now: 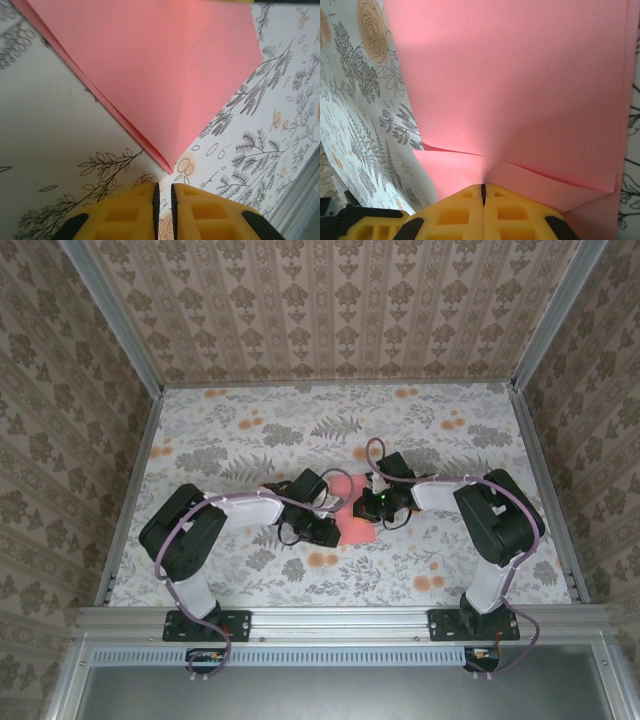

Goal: Fold a paper plane with a square sheet of paper (fold left side to right side)
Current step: Fold the triangle a second time at the center of the table.

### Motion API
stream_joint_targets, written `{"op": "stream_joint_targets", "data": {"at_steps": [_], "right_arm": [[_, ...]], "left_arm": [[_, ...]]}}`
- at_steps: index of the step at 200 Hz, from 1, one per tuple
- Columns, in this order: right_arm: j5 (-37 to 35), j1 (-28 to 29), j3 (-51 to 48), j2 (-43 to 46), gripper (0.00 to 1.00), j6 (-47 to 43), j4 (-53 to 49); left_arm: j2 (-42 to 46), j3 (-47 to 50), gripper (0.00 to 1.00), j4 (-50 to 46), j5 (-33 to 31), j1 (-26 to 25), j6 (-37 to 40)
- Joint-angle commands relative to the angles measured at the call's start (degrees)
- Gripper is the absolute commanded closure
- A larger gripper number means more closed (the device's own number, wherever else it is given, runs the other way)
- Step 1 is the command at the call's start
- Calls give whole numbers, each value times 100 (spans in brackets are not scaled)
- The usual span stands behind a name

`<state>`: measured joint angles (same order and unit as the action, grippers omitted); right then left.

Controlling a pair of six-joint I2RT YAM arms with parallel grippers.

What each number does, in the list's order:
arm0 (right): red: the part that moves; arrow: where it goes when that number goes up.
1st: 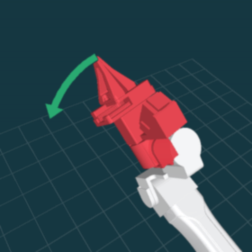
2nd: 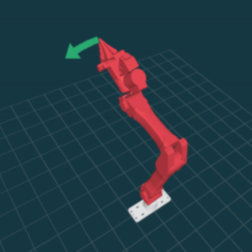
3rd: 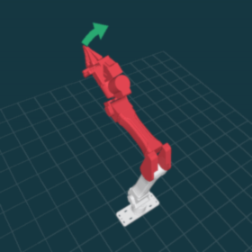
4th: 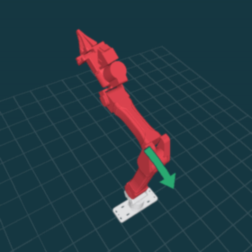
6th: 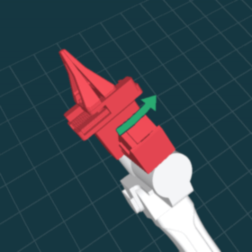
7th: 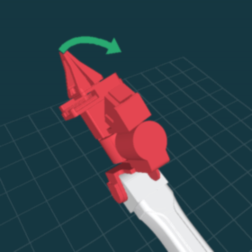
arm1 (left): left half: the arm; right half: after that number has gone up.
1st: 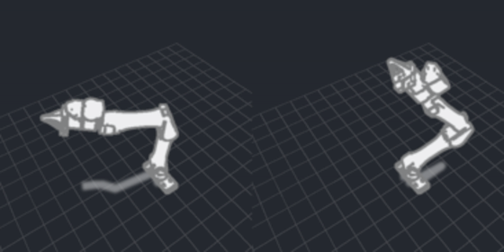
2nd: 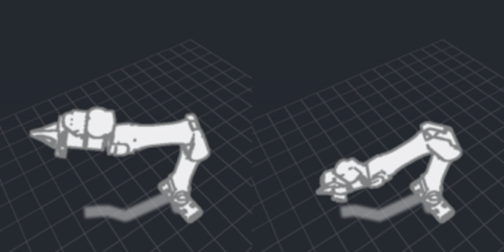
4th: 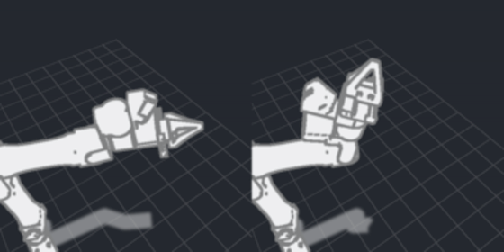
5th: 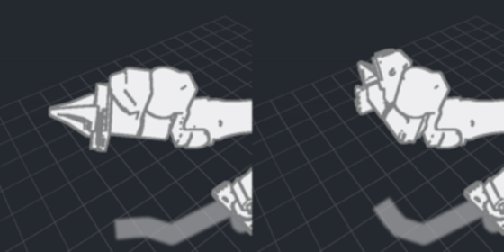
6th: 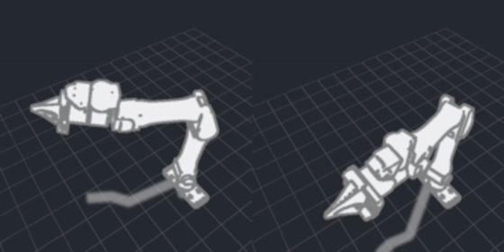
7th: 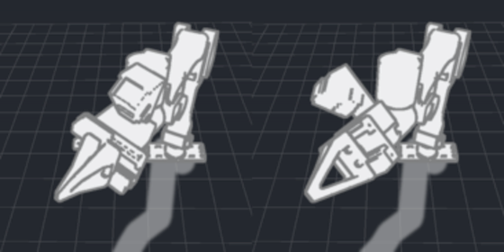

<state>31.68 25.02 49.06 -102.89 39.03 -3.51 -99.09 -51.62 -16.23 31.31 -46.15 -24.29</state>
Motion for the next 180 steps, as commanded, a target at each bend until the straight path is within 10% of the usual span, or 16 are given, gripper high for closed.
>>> {"op": "stream_joint_targets", "data": {"at_steps": [1,180], "right_arm": [[-347,-32,-2,-236,100,-9,-361],[-3,51,-130,561,100,35,-286]], "left_arm": [[259,-179,82,-58,162,59,-75],[-692,-712,67,-564,-616,-190,-234]]}}
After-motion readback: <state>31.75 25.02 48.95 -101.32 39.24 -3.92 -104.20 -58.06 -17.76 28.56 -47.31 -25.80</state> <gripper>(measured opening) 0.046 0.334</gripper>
